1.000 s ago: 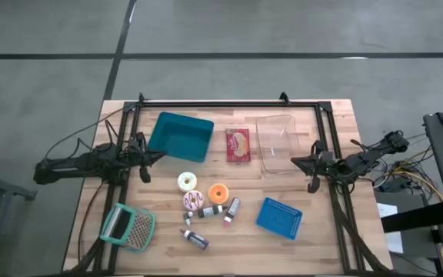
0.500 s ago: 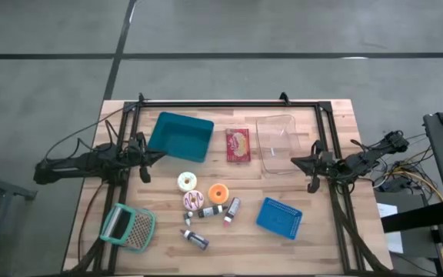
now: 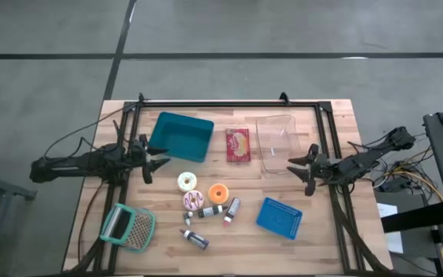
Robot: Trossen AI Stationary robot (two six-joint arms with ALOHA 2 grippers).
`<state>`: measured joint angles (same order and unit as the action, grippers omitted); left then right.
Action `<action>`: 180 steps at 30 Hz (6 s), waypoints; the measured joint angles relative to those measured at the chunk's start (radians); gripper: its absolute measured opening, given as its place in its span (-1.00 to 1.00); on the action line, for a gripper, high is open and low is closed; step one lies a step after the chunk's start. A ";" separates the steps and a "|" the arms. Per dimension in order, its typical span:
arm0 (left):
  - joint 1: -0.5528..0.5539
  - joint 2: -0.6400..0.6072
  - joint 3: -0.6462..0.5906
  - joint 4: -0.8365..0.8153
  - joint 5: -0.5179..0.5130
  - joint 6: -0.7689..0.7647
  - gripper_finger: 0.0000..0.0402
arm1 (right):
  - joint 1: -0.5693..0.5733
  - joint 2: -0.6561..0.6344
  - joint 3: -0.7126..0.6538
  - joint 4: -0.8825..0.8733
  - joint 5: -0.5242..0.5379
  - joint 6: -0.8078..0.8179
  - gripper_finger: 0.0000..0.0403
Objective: Pick & Place Food Item
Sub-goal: Put the pink food coloring bottle into the transparent bin
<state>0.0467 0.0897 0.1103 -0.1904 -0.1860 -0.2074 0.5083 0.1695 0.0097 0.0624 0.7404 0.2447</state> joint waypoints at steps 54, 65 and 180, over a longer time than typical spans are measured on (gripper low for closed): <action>-0.002 0.347 0.011 0.245 0.059 0.101 0.26 | -0.051 1.698 1.314 -0.629 -0.426 -0.447 0.12; -0.001 0.347 0.011 0.265 0.048 0.119 0.26 | -0.091 1.795 1.393 -0.599 -0.554 -0.578 0.12; -0.001 0.430 0.000 0.563 0.031 0.165 0.26 | -0.303 0.905 0.301 0.643 0.088 -0.406 -0.62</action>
<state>0.0454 0.5193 0.1101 0.3722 -0.1551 -0.0423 0.2057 1.0750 0.3103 0.7057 0.8281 -0.1616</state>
